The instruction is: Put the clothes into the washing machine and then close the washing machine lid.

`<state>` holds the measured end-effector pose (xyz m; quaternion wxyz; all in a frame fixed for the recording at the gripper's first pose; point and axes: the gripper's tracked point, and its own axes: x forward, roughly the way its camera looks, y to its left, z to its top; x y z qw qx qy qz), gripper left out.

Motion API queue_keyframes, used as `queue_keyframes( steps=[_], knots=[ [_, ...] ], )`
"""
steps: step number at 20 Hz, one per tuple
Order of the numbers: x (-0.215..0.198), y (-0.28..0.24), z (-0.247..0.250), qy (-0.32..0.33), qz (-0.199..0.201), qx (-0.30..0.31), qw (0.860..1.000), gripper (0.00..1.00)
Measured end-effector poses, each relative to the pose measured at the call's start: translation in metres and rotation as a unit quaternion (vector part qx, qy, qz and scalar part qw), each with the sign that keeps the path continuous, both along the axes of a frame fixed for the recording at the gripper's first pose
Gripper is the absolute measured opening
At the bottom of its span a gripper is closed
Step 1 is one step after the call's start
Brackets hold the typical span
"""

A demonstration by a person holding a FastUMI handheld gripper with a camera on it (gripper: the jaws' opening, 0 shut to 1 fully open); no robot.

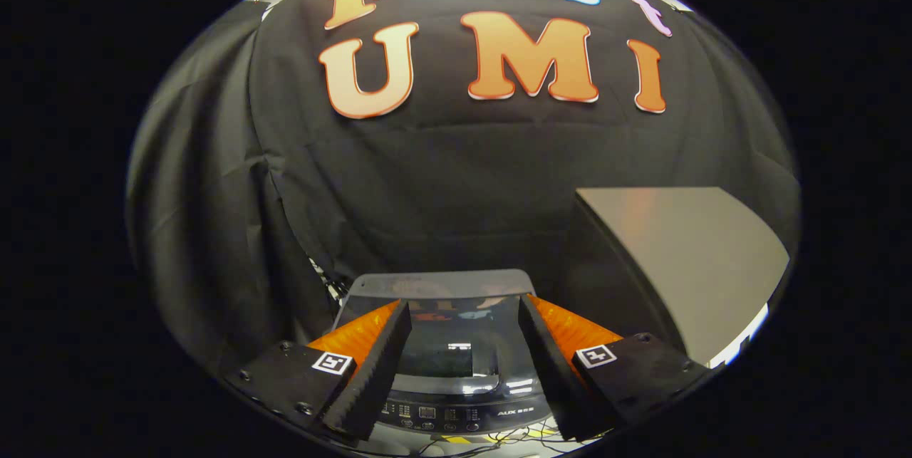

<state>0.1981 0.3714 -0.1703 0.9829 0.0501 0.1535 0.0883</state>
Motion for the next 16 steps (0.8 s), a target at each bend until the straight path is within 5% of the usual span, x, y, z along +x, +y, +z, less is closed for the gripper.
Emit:
queue_keyframes(
  steps=[16],
  knots=[
    [-0.093,-0.138,0.199,-0.164,-0.029,-0.008,0.986,0.98]
  ],
)
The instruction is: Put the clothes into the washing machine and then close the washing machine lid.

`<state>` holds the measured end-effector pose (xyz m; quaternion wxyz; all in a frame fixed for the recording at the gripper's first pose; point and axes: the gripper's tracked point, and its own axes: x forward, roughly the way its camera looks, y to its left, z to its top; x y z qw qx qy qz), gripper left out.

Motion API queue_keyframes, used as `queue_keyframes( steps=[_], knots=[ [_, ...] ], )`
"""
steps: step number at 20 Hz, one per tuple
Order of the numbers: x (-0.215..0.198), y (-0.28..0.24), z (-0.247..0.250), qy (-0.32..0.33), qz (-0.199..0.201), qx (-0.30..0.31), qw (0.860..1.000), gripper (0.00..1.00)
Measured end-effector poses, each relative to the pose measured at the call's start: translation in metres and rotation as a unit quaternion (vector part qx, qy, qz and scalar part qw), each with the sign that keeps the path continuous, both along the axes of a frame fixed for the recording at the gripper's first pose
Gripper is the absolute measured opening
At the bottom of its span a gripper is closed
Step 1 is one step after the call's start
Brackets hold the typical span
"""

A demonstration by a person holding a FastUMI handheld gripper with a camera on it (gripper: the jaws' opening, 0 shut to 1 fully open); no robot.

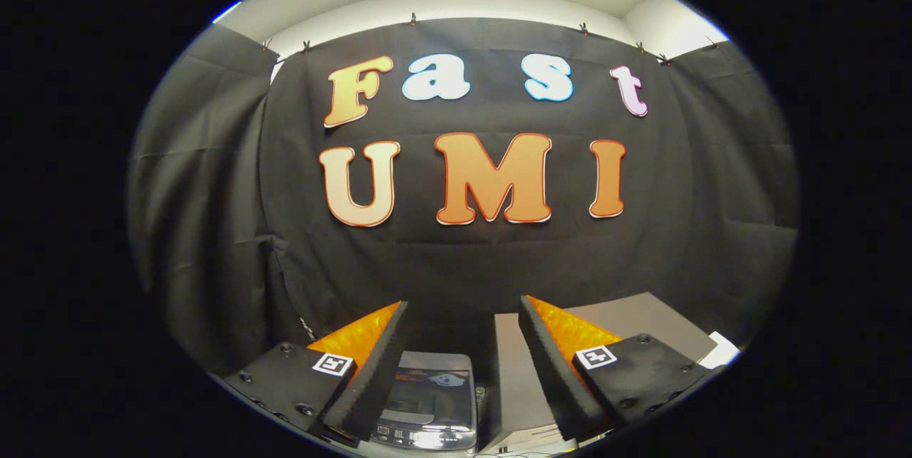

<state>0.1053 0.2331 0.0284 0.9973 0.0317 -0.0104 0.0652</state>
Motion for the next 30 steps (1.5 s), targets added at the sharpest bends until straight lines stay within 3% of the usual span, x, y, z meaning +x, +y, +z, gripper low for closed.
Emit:
queue_keyframes(
  steps=[8,16,30],
  knots=[
    [-0.058,-0.097,0.048,-0.043,-0.039,-0.005,0.998,0.97],
    [-0.105,-0.190,0.055,-0.063,-0.083,-0.007,0.995,0.97],
    [-0.115,-0.254,0.049,-0.067,-0.095,0.005,0.993,0.97]
  ],
)
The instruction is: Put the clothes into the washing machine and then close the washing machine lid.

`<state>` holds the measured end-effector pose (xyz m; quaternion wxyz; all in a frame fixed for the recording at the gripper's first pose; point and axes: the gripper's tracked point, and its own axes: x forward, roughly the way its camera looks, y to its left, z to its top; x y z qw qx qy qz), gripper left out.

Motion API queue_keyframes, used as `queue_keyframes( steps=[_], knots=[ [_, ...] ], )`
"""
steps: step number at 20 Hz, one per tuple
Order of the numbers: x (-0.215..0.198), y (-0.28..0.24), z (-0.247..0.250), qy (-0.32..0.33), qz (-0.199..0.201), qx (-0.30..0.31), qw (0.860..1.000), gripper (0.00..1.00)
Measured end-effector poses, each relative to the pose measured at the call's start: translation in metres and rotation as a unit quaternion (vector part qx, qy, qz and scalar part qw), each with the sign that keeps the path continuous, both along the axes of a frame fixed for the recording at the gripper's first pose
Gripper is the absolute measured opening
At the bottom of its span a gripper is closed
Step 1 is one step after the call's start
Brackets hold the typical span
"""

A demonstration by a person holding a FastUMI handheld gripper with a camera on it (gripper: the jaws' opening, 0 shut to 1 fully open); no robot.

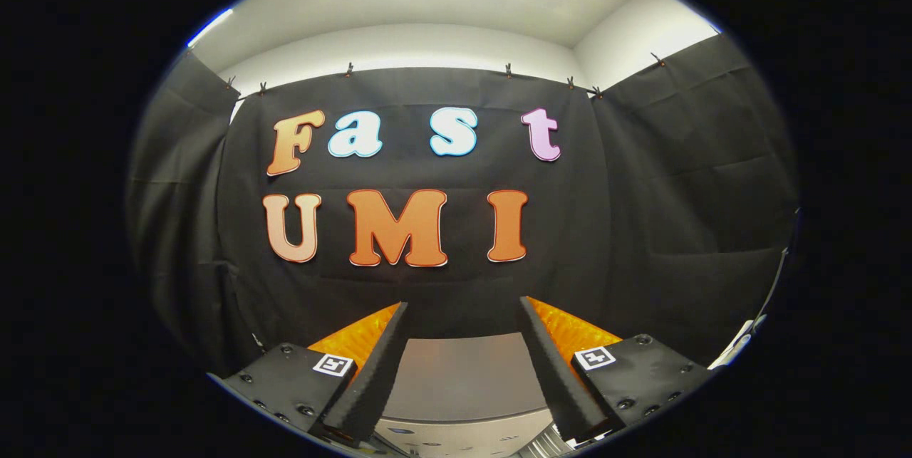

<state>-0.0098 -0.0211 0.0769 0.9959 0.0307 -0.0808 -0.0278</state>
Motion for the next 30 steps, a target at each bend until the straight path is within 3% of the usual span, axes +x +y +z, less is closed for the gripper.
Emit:
queue_keyframes(
  steps=[17,27,30],
  knots=[
    [0.007,-0.006,-0.002,-0.001,-0.005,-0.001,1.000,0.97],
    [0.011,-0.002,0.002,-0.005,-0.016,-0.043,0.999,0.97],
    [0.013,0.006,0.000,-0.003,-0.001,-0.023,1.000,0.97]
  ],
)
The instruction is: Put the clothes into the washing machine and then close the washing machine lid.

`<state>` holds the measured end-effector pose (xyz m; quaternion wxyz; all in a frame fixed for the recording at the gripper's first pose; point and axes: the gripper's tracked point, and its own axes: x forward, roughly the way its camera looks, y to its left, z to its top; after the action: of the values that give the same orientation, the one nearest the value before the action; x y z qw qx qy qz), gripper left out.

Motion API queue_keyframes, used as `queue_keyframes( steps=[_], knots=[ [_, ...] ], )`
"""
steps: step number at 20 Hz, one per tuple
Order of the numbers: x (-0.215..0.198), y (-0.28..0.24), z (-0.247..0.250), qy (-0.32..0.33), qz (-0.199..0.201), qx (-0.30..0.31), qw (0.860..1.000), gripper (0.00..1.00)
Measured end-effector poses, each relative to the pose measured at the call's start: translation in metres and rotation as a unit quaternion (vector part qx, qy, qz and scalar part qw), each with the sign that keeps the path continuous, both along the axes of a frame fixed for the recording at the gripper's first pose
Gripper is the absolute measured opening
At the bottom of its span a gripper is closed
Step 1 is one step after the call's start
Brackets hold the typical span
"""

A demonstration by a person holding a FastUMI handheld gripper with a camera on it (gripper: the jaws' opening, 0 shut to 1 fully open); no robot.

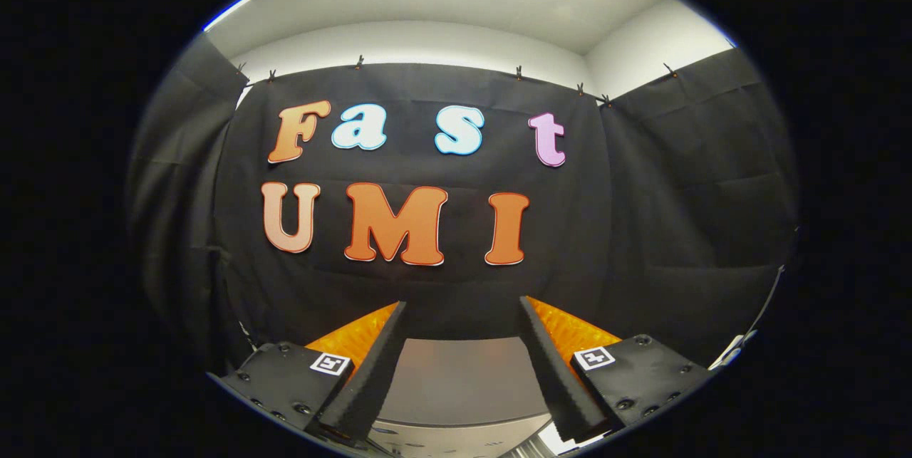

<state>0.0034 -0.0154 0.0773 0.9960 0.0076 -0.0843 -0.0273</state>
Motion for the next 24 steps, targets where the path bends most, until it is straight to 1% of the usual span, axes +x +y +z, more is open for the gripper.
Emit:
queue_keyframes(
  steps=[17,19,24],
  knots=[
    [0.009,-0.011,-0.008,0.002,0.009,0.012,1.000,0.98],
    [0.011,-0.013,-0.009,0.003,0.007,0.009,1.000,0.98],
    [0.012,-0.008,-0.006,0.000,0.014,0.005,1.000,0.98]
  ],
)
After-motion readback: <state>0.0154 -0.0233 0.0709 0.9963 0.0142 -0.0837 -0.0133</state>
